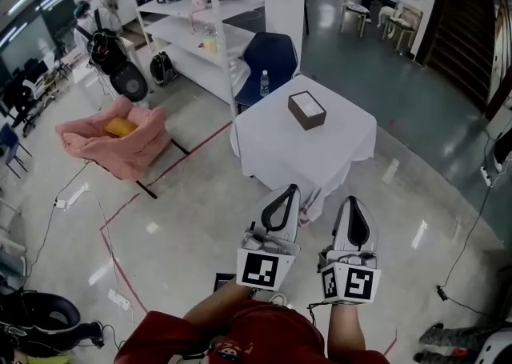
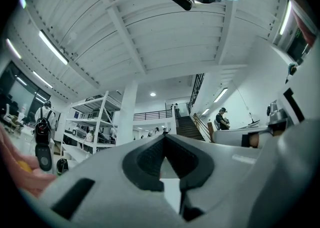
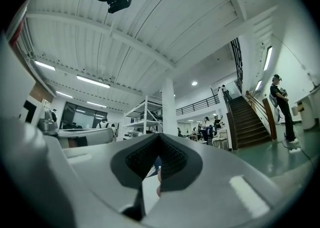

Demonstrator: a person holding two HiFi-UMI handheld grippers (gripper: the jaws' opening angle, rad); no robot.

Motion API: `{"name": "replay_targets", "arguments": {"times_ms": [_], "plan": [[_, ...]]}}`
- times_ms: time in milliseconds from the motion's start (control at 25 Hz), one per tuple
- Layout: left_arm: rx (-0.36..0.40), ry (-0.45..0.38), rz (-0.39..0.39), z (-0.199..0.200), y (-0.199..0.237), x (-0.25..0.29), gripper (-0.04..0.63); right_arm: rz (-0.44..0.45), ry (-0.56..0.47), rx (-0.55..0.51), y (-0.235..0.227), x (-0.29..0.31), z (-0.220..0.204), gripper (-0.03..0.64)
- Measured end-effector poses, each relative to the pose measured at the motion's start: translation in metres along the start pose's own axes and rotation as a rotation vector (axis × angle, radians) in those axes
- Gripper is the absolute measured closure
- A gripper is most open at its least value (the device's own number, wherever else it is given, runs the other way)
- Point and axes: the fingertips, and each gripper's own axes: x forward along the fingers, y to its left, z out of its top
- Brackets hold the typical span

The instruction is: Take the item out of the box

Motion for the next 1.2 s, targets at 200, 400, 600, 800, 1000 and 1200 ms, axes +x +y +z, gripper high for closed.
{"name": "replay_targets", "arguments": {"times_ms": [200, 400, 600, 800, 1000, 1200], "plan": [[0.004, 0.012, 0.007, -0.009, -0.021, 0.013, 0.592, 0.020, 0.031, 0.013, -0.021, 0.001, -0.009, 0.617], [0.013, 0.034, 0.004, -0.023, -0.042, 0.023, 0.592, 0.020, 0.035, 0.023, -0.041, 0.000, -0.015, 0.616], [0.032, 0.055, 0.012, -0.032, -0.048, 0.030, 0.592, 0.026, 0.059, 0.027, -0.053, 0.002, -0.024, 0.615], [0.042, 0.064, 0.013, -0.039, -0.052, 0.034, 0.592, 0.009, 0.056, 0.020, -0.059, 0.007, -0.030, 0.615], [0.046, 0.060, 0.008, -0.040, -0.056, 0.036, 0.592, 0.014, 0.074, 0.011, -0.061, 0.007, -0.037, 0.615], [0.041, 0.052, 0.016, -0.043, -0.049, 0.041, 0.592, 0.024, 0.076, 0.017, -0.060, 0.016, -0.040, 0.615]]}}
